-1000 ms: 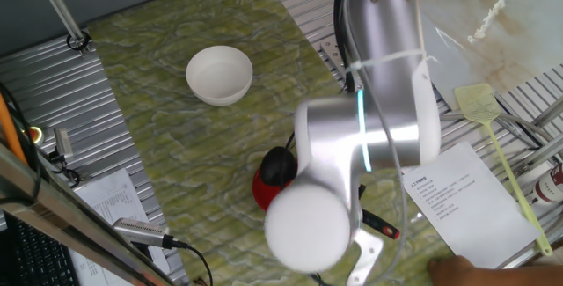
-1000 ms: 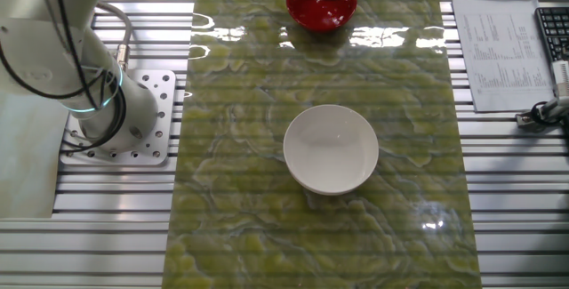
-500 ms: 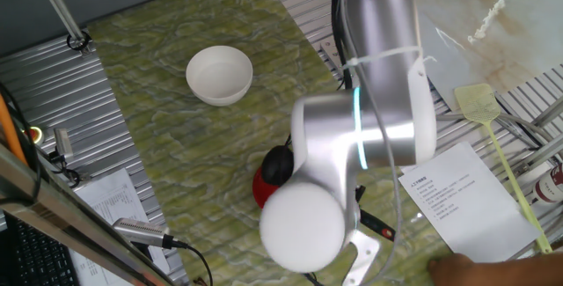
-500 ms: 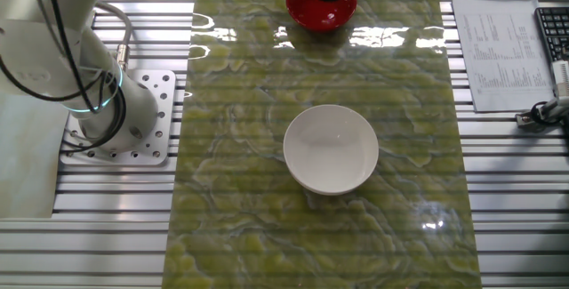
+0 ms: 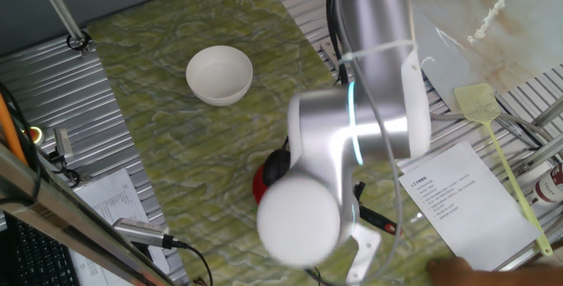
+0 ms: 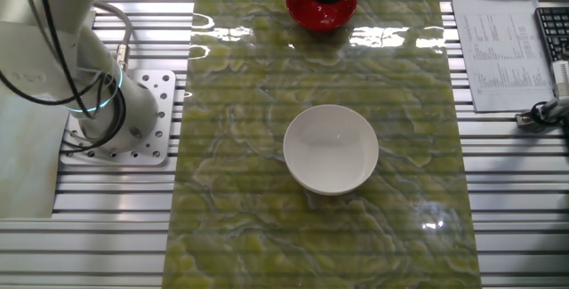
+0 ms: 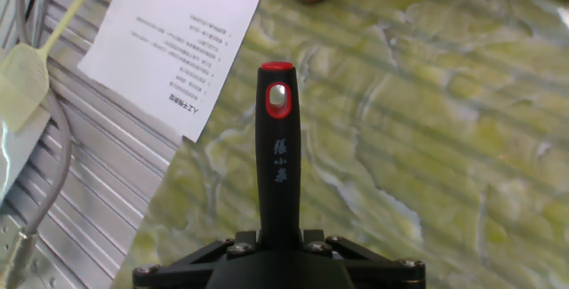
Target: Scoop water with a large spoon from one bowl to another
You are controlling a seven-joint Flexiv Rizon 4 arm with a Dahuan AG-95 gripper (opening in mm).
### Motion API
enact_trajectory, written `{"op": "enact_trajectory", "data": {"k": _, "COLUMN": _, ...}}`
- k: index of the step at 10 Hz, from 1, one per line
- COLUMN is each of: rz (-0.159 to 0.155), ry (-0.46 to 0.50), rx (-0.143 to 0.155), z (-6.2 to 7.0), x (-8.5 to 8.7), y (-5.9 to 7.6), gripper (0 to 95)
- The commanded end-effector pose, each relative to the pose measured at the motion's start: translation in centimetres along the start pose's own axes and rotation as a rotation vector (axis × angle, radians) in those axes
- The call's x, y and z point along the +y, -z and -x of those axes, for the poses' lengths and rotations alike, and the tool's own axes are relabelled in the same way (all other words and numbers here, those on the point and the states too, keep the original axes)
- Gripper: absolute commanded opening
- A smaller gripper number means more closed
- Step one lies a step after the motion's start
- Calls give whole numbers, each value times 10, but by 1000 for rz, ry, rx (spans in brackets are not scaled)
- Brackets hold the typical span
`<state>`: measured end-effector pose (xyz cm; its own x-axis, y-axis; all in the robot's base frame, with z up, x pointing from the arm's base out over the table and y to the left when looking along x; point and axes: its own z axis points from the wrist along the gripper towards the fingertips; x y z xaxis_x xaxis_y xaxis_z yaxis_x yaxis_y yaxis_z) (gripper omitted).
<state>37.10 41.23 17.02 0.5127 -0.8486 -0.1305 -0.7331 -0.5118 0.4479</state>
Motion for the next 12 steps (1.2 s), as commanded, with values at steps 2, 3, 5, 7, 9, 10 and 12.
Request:
{"op": "enact_trajectory", "data": {"k": 2, "rz": -2, "ry": -97, "rx": 19, "z": 6, "x": 0, "y": 12, "gripper": 0}}
{"op": "enact_trajectory", "data": {"k": 3, "rz": -6, "ry": -75, "rx": 28, "z": 6, "x": 0, "y": 15, "gripper": 0}}
{"op": "enact_trajectory", "data": {"k": 5, "rz": -2, "ry": -41, "rx": 41, "z": 4, "x": 3, "y": 9, "gripper": 0}}
{"op": "enact_trajectory", "data": {"k": 7, "rz": 11, "ry": -26, "rx": 56, "z": 4, "x": 8, "y": 12, "gripper": 0}}
{"op": "enact_trajectory", "data": {"k": 9, "rz": 22, "ry": -22, "rx": 71, "z": 5, "x": 12, "y": 16, "gripper": 0}}
{"op": "enact_trajectory", "data": {"k": 10, "rz": 25, "ry": -18, "rx": 80, "z": 4, "x": 14, "y": 14, "gripper": 0}}
{"op": "enact_trajectory", "data": {"k": 12, "rz": 20, "ry": -20, "rx": 82, "z": 1, "x": 23, "y": 9, "gripper": 0}}
